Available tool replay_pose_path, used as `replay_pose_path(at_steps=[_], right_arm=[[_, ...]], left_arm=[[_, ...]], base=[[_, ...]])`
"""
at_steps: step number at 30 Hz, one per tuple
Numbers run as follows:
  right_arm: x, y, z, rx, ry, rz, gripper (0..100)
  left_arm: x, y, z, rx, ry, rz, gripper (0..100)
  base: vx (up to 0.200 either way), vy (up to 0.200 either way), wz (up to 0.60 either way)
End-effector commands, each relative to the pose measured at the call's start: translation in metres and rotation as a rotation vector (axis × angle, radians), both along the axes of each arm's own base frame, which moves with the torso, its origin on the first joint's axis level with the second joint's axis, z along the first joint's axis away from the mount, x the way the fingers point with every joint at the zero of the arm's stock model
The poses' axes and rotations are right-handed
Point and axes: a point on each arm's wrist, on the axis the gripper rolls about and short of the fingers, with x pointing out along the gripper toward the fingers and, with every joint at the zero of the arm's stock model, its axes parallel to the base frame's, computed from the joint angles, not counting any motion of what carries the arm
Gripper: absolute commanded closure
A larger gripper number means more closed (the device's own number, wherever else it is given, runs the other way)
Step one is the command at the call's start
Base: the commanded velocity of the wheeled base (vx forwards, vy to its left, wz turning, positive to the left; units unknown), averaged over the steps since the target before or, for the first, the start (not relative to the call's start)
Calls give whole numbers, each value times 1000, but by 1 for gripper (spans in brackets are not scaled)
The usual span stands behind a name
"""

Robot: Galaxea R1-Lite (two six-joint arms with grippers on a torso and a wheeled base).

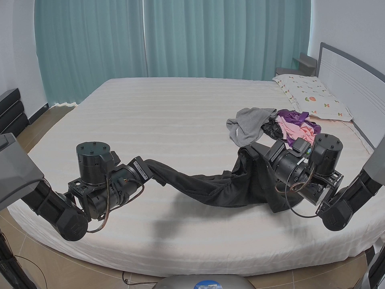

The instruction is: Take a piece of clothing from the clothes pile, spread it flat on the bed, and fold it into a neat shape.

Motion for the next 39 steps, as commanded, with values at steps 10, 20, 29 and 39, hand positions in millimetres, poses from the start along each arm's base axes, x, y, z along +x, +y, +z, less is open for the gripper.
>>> replay_pose_path(at_steps=[10, 20, 29, 39], right_arm=[[1, 0, -3, -2, 7, -2, 100], [2, 0, -4, -2, 11, 2, 100], [2, 4, -9, -9, 26, 7, 100], [-6, -2, -1, -21, 6, 3, 100]], left_arm=[[0, 0, 1, -1, -2, 0, 100], [0, 0, 0, 0, -1, -2, 100], [0, 2, -1, 0, 4, 3, 100], [-14, 10, 1, 17, 8, 13, 100]], base=[[0, 200, 0], [0, 200, 0], [0, 200, 0], [0, 40, 0]])
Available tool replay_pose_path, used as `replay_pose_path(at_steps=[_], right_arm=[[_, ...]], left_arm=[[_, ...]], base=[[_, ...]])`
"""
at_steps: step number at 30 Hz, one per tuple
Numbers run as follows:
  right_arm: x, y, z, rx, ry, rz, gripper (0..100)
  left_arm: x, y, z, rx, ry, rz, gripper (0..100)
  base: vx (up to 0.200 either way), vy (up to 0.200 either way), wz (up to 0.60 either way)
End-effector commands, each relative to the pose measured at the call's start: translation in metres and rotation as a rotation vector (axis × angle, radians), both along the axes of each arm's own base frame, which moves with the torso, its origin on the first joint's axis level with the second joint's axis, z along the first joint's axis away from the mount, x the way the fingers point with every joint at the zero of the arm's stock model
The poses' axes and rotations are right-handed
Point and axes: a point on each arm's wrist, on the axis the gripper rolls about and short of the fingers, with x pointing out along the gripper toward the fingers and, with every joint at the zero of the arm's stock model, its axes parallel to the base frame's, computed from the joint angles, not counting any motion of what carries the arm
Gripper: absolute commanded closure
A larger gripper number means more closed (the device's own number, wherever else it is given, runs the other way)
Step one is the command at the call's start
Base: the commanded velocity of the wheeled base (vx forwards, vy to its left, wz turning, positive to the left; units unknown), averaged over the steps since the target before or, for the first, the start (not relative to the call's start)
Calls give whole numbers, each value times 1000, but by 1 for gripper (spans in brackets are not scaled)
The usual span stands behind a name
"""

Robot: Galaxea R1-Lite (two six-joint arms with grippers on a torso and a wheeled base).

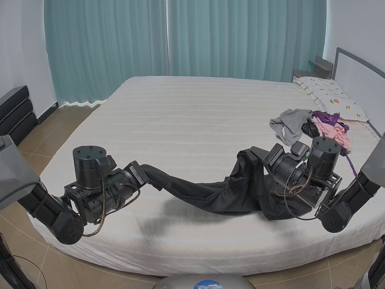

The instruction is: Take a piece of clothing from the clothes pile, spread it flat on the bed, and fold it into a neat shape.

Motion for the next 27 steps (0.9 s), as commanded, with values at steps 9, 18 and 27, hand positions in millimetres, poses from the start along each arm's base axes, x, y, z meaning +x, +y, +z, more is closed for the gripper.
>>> replay_pose_path(at_steps=[9, 18, 27], right_arm=[[-30, -14, 19, -32, -48, 7, 100], [-56, -30, 32, -23, -75, 0, 100], [-107, -62, 79, 15, -248, -26, 100]], left_arm=[[-21, 12, 17, -12, -32, 5, 100], [-38, 19, 23, -14, -41, 3, 100], [-72, 34, 51, 0, -162, -18, 100]], base=[[0, 0, 0], [-178, 0, 0], [-156, 0, 0]])
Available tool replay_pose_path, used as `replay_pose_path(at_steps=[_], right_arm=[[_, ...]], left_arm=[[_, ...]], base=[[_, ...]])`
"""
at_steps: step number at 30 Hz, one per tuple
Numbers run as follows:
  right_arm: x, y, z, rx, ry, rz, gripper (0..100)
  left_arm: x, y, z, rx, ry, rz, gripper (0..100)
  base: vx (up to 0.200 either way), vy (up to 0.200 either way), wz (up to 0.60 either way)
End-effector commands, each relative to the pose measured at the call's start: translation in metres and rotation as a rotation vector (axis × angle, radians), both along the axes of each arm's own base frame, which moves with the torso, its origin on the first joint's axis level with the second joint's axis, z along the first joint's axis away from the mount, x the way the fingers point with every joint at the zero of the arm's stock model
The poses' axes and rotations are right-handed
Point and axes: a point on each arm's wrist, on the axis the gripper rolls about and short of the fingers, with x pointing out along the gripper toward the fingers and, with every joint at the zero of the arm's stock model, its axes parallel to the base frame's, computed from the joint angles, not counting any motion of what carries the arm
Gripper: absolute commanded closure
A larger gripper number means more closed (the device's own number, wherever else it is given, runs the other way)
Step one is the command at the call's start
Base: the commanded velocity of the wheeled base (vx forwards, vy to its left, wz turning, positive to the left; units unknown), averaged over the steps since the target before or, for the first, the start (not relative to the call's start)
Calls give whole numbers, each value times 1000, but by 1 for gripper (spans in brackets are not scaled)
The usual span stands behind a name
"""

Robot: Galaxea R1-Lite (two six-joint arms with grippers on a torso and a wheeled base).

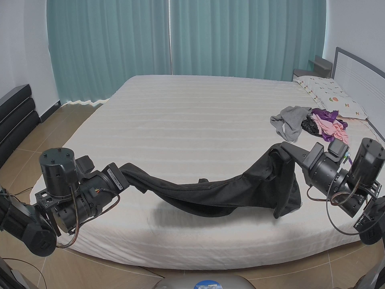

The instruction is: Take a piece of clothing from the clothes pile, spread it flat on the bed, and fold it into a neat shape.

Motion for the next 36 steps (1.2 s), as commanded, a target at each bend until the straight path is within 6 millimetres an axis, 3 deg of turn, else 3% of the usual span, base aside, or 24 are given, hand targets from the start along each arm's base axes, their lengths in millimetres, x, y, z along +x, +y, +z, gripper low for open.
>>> replay_pose_path(at_steps=[1, 4, 5, 8, 14, 16, 19, 26, 27, 29, 33, 36], right_arm=[[-44, -27, 44, 31, -172, -21, 100], [-57, -35, 60, 24, -228, -33, 100], [-68, -42, 79, 29, -285, -45, 100], [-79, -52, 111, 51, -352, -70, 100], [-75, -65, 165, 66, -432, -150, 100], [-61, -64, 176, 59, -423, -163, 100], [-33, -60, 178, 34, -378, -186, 100], [64, -33, 145, -25, -237, -198, 100], [64, -33, 145, -25, -237, -198, 100], [97, -23, 129, -31, -220, -223, 100], [131, -14, 107, -43, -244, -259, 100], [145, -10, 91, -71, -237, -262, 100]], left_arm=[[-29, 12, 29, -11, -115, -13, 100], [-35, 15, 38, -1, -133, -18, 100], [-38, 16, 46, 21, -147, -22, 100], [-41, 18, 67, 21, -192, -21, 100], [-26, 17, 114, 11, -219, 4, 100], [-16, 16, 128, 11, -203, 9, 100], [9, 7, 130, 21, -176, 18, 100], [81, -15, 110, 50, -116, 45, 100], [81, -15, 110, 50, -116, 45, 100], [105, -19, 95, 64, -86, 62, 100], [131, -20, 78, 75, -59, 81, 100], [145, -22, 66, 84, -37, 86, 100]], base=[[0, 0, 0], [0, 0, 0], [0, 0, 0], [0, 0, 0], [0, 0, 0], [0, 0, 0], [0, 0, 0], [29, 0, 0], [200, 0, 0], [200, 0, 0], [200, 0, 0], [200, 0, 0]])
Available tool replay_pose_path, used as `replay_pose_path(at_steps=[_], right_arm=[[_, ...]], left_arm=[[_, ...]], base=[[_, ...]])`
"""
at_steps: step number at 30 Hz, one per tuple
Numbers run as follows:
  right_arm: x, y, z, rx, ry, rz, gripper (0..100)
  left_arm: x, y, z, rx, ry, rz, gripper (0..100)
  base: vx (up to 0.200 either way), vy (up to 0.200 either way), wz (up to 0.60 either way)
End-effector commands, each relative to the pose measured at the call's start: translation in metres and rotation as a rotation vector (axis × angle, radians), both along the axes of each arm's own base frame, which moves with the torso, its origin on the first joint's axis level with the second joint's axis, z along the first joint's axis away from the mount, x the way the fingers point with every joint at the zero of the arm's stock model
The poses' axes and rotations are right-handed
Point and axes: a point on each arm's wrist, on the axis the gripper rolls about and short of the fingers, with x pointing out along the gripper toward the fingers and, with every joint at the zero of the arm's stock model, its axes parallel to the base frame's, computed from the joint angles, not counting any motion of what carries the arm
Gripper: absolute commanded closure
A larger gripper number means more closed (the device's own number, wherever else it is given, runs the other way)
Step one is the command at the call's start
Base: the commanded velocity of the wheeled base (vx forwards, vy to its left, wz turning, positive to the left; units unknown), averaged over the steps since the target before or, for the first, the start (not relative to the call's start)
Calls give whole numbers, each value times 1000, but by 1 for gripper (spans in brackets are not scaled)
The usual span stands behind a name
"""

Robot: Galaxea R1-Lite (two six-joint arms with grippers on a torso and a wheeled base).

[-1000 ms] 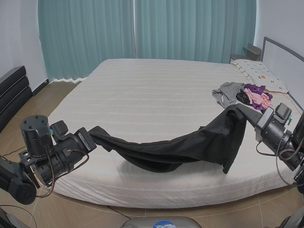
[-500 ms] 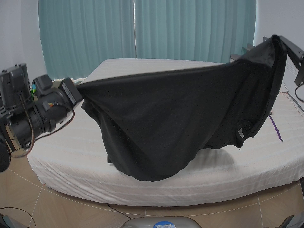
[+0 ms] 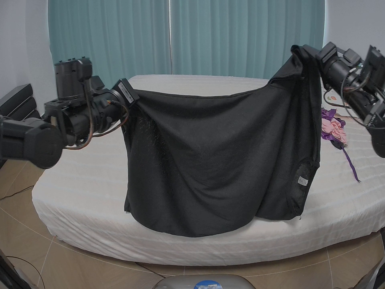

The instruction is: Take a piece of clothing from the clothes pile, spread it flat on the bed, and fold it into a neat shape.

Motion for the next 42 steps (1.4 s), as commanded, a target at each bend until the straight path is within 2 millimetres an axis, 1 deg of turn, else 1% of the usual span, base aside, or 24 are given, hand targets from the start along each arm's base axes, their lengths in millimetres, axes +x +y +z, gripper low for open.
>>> replay_pose_path(at_steps=[1, 2, 3, 4, 8, 9, 12, 17, 19, 21, 23, 24, 30, 31, 32, 33, 35, 38, 40, 42], right_arm=[[74, 19, -63, -64, 89, -41, 100], [76, 20, -67, -67, 96, -42, 100], [76, 20, -67, -67, 96, -42, 100], [86, 24, -80, -77, 112, -41, 100], [101, 28, -103, -90, 139, -44, 100], [102, 28, -105, -93, 143, -44, 100], [113, 31, -132, -120, 202, -46, 100], [126, 32, -175, -144, 290, -66, 100], [131, 33, -187, -150, 308, -83, 100], [135, 34, -203, -158, 340, -92, 100], [136, 34, -206, -160, 345, -92, 100], [137, 35, -212, -162, 357, -90, 100], [142, 36, -237, -183, 412, -83, 100], [142, 36, -238, -184, 415, -81, 100], [145, 37, -245, -186, 425, -76, 0], [147, 38, -249, -189, 432, -76, 0], [152, 39, -264, -200, 461, -75, 0], [159, 39, -292, -224, 542, -78, 0], [163, 34, -302, -233, 583, -92, 0], [163, 27, -307, -241, 624, -104, 0]], left_arm=[[63, -9, -55, 43, 114, 39, 100], [66, -9, -58, 44, 117, 40, 100], [66, -9, -58, 44, 117, 40, 100], [75, -12, -68, 49, 132, 40, 100], [92, -14, -88, 60, 164, 48, 100], [93, -15, -91, 61, 166, 49, 100], [107, -16, -114, 74, 207, 57, 100], [116, -19, -149, 95, 276, 55, 100], [117, -21, -159, 104, 298, 52, 100], [119, -23, -172, 113, 320, 50, 100], [120, -24, -175, 116, 328, 50, 100], [122, -25, -184, 119, 341, 49, 100], [136, -29, -200, 100, 350, 62, 100], [136, -29, -200, 98, 349, 61, 100], [140, -30, -205, 80, 360, 69, 0], [142, -30, -208, 73, 365, 71, 0], [146, -29, -217, 71, 377, 76, 0], [151, -29, -236, 84, 408, 83, 0], [151, -26, -245, 94, 435, 93, 0], [149, -20, -251, 110, 480, 105, 0]], base=[[200, 0, 0], [200, 0, 0], [200, 0, 0], [200, 0, 0], [200, 0, 0], [200, 0, 0], [200, 0, 0], [40, 0, 0], [0, 0, 0], [0, 0, 0], [0, 0, 0], [0, 0, 0], [0, 0, 0], [0, 0, 0], [0, 0, 0], [0, 0, 0], [0, 0, 0], [0, 0, 0], [0, 0, 0], [0, 0, 0]])
